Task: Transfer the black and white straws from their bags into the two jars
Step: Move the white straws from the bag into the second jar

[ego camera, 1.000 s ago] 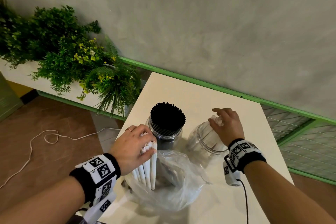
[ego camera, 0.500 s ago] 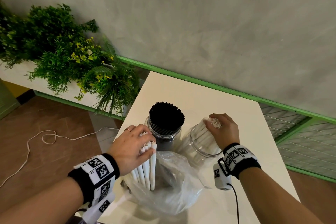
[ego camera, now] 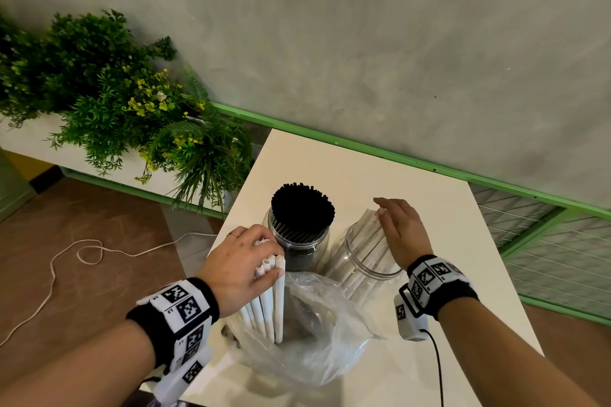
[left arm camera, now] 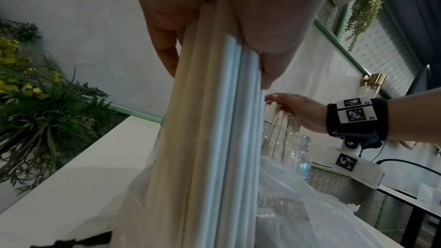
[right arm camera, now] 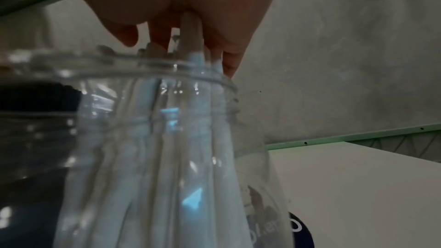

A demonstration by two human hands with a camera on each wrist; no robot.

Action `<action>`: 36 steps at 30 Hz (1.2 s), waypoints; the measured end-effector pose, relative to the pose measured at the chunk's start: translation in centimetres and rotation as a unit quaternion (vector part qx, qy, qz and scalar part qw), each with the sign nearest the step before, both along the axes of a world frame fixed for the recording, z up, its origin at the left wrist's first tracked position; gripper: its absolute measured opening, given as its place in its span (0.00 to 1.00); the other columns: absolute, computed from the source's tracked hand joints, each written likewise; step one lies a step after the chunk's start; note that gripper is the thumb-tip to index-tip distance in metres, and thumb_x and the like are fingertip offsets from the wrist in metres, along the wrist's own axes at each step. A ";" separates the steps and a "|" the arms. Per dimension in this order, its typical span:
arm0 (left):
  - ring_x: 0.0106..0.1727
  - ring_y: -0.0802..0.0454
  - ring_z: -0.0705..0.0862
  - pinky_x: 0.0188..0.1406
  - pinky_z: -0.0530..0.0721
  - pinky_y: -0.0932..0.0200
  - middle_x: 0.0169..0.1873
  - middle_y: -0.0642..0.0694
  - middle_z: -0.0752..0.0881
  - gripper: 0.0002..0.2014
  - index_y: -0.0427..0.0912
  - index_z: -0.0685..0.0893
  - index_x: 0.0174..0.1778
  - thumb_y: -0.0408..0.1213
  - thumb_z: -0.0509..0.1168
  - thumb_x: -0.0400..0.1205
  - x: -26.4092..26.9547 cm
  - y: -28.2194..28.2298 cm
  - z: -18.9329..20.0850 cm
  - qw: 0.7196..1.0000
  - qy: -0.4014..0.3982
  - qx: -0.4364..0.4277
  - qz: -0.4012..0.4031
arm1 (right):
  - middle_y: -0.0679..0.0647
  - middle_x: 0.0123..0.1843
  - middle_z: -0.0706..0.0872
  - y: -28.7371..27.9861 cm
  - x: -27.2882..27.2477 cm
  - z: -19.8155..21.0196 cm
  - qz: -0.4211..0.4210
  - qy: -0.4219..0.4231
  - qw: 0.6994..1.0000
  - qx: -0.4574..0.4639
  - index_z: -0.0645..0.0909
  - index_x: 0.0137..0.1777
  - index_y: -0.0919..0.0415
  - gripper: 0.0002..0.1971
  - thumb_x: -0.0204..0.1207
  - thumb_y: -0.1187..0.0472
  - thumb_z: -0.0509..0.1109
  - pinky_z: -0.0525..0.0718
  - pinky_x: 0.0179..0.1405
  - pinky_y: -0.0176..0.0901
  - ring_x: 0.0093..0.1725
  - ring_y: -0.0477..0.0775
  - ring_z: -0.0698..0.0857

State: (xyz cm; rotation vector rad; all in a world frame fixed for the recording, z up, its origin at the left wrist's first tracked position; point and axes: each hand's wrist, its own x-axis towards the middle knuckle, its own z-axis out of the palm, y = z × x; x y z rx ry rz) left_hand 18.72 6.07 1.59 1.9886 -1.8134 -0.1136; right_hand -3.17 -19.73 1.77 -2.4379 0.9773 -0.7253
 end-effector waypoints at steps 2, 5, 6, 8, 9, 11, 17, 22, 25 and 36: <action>0.49 0.54 0.72 0.54 0.62 0.66 0.55 0.56 0.76 0.17 0.56 0.81 0.54 0.59 0.53 0.79 0.0 0.0 0.0 1.000 0.001 0.005 0.001 | 0.47 0.68 0.77 0.3 -0.3 0.2 0.007 0.005 1.000 -0.004 0.77 0.71 0.49 0.27 0.81 0.39 0.49 0.66 0.66 0.39 0.69 0.51 0.72; 0.50 0.55 0.71 0.55 0.64 0.64 0.56 0.56 0.75 0.19 0.56 0.81 0.55 0.60 0.52 0.79 0.0 0.0 0.1 1.000 0.000 0.011 0.003 | 0.47 0.72 0.73 0.5 -0.6 0.4 0.013 0.042 0.998 -0.053 0.74 0.74 0.48 0.28 0.78 0.35 0.58 0.66 0.70 0.43 0.71 0.50 0.68; 0.50 0.54 0.72 0.56 0.65 0.64 0.55 0.56 0.75 0.19 0.56 0.81 0.55 0.60 0.52 0.78 0.0 -0.1 0.1 1.000 0.000 0.011 0.003 | 0.48 0.73 0.72 0.5 -0.6 0.4 0.019 0.068 0.995 -0.074 0.73 0.75 0.48 0.29 0.77 0.36 0.62 0.68 0.70 0.46 0.71 0.51 0.68; 0.50 0.53 0.73 0.56 0.66 0.63 0.55 0.55 0.75 0.19 0.55 0.81 0.55 0.59 0.52 0.78 0.0 -0.1 0.1 1.000 0.000 0.011 0.002 | 0.49 0.74 0.72 0.3 -0.5 0.3 0.021 0.122 0.987 -0.101 0.71 0.76 0.48 0.32 0.74 0.37 0.67 0.73 0.69 0.50 0.71 0.53 0.69; 0.50 0.53 0.73 0.56 0.67 0.62 0.55 0.55 0.76 0.18 0.55 0.81 0.55 0.59 0.53 0.78 0.0 -0.1 0.0 1.000 0.000 0.008 0.002 | 0.50 0.73 0.73 0.2 -0.4 0.2 0.018 0.139 0.985 -0.100 0.72 0.76 0.48 0.32 0.73 0.38 0.69 0.75 0.67 0.51 0.69 0.54 0.71; 0.50 0.52 0.73 0.55 0.67 0.63 0.55 0.55 0.76 0.17 0.56 0.81 0.54 0.58 0.54 0.78 -0.1 -0.1 0.0 1.000 0.000 0.005 0.003 | 0.51 0.66 0.77 -0.1 -0.1 0.0 0.018 0.126 0.987 -0.101 0.77 0.71 0.51 0.27 0.73 0.45 0.74 0.80 0.59 0.53 0.63 0.56 0.74; 0.50 0.51 0.74 0.54 0.67 0.62 0.54 0.55 0.76 0.16 0.56 0.80 0.53 0.58 0.55 0.78 -0.1 0.0 0.0 1.000 0.008 0.000 0.003 | 0.56 0.51 0.80 -0.7 0.9 -0.2 0.012 0.030 0.986 -0.162 0.84 0.57 0.60 0.15 0.73 0.55 0.76 0.80 0.49 0.52 0.51 0.58 0.76; 0.50 0.52 0.74 0.53 0.63 0.66 0.54 0.56 0.76 0.16 0.56 0.80 0.54 0.58 0.55 0.78 -0.1 0.0 0.0 1.000 0.012 0.005 -0.003 | 0.55 0.65 0.76 -0.9 0.4 0.1 -0.010 0.141 0.983 -0.118 0.75 0.71 0.53 0.26 0.76 0.45 0.71 0.77 0.62 0.54 0.63 0.59 0.74; 0.51 0.52 0.74 0.54 0.64 0.65 0.55 0.56 0.75 0.17 0.56 0.80 0.55 0.58 0.54 0.78 0.0 0.1 0.0 1.000 0.012 0.007 -0.002 | 0.55 0.69 0.74 -0.2 0.1 1.3 -0.045 0.120 0.982 -0.136 0.72 0.74 0.52 0.30 0.75 0.41 0.69 0.73 0.68 0.57 0.67 0.59 0.71; 0.62 0.59 0.74 0.63 0.73 0.61 0.64 0.58 0.73 0.34 0.57 0.69 0.73 0.65 0.58 0.71 0.8 0.4 0.8 0.990 0.139 0.018 0.024 | 0.45 0.61 0.79 14.2 3.2 0.2 0.202 -0.028 0.965 0.164 0.73 0.71 0.47 0.23 0.76 0.53 0.71 0.80 0.50 0.29 0.57 0.37 0.79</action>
